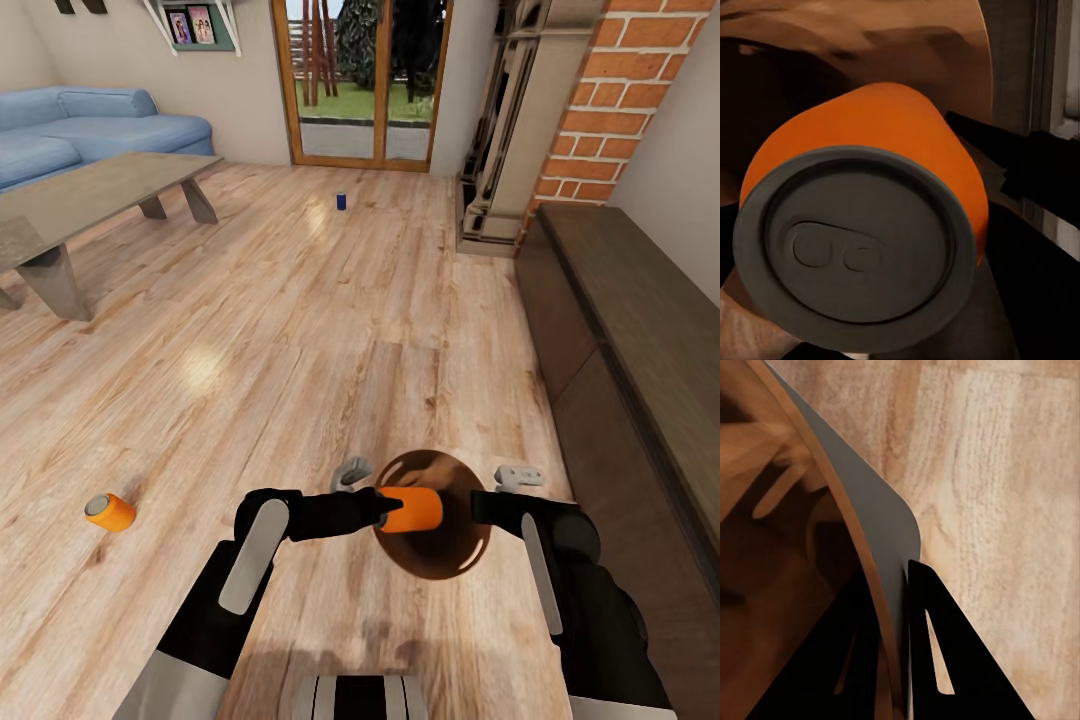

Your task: Put the three can of soda from the living room inside the tash can in the kitchen.

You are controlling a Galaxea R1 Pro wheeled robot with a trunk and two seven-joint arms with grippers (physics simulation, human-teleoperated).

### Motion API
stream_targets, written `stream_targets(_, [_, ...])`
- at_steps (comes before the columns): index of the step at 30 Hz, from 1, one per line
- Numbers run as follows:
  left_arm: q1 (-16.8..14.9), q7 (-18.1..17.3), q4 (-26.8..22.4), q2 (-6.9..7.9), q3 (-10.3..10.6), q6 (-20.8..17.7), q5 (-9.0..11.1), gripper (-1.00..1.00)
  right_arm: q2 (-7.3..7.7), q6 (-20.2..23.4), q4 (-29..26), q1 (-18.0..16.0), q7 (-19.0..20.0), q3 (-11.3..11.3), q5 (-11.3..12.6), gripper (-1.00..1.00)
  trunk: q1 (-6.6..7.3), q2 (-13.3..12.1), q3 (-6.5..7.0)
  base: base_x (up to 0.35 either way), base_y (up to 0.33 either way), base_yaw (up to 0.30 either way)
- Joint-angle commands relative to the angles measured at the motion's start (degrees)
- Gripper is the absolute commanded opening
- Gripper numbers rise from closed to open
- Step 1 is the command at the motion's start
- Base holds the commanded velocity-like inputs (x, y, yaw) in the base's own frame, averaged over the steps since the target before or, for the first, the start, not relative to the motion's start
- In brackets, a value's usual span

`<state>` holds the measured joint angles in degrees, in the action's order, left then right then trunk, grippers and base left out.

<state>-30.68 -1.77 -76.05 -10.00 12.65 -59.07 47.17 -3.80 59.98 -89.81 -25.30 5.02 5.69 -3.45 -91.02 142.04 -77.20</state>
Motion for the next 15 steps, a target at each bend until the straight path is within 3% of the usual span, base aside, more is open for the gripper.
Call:
stream_targets(1, [0.0, 0.1, 0.0, 0.0, 0.0, 0.0, 0.0, -1.0, -0.03, 0.0, 0.0, 0.0, 0.3, 0.0, 1.2, -1.0, 0.01, 0.0, 0.0, 0.0, 0.0, 0.0])
stream_targets(3, [0.0, 0.1, 0.1, 0.0, 0.1, 0.1, 0.1, -1.0, -0.05, 0.0, 0.0, 0.0, 0.3, 0.0, 1.2, -1.0, 0.01, 0.0, 0.0, 0.0, 0.0, 0.0])
stream_targets(8, [0.0, 3.1, 0.2, 0.0, 2.9, 0.2, 0.4, -1.0, -0.03, 0.0, 0.0, 0.0, 0.3, -0.1, 1.2, -1.0, 0.01, 0.0, 0.0, 0.0, 0.0, 0.0])
stream_targets(13, [0.0, 9.1, 0.2, 0.0, 3.8, 0.2, 4.0, -1.0, 0.02, 0.0, 0.0, 0.0, 0.3, 0.0, 1.2, -1.0, 0.01, 0.0, 0.0, 0.0, 0.0, 0.0])
stream_targets(15, [0.0, 9.9, 0.1, 0.0, 3.9, 0.2, 4.2, -1.0, 0.02, 0.0, 0.0, 0.0, 0.3, 0.0, 1.2, -1.0, 0.01, 0.0, 0.0, 0.0, 0.0, 0.0])
